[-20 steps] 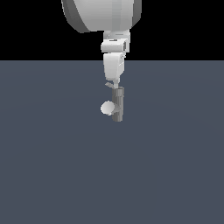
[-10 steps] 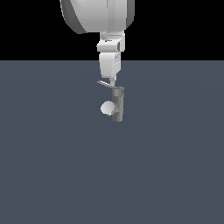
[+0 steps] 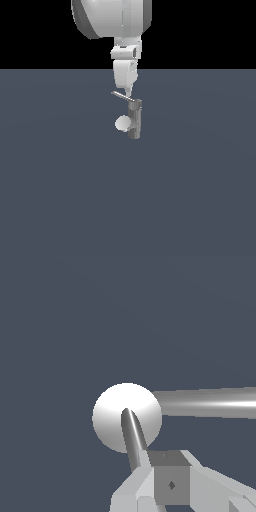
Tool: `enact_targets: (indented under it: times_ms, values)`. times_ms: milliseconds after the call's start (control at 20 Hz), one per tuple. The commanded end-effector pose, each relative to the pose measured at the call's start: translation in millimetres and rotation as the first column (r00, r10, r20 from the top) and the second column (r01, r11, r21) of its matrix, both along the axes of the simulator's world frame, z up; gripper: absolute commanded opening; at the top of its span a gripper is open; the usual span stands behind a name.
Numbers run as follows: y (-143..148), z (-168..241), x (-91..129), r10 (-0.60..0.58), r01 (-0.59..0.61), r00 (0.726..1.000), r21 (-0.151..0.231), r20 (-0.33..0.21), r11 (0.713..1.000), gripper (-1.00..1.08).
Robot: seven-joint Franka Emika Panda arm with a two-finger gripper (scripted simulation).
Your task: Turn on the faucet by rotating a designated handle.
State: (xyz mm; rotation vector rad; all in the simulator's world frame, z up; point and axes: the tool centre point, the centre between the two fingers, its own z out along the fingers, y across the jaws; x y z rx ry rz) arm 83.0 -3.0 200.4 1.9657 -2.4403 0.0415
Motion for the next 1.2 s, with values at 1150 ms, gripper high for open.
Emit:
enact_targets:
  times_ms: [1150]
  values:
    - [54, -18, 59, 0.079, -0.079, 0.997, 0.025, -0.01, 0.997, -1.0]
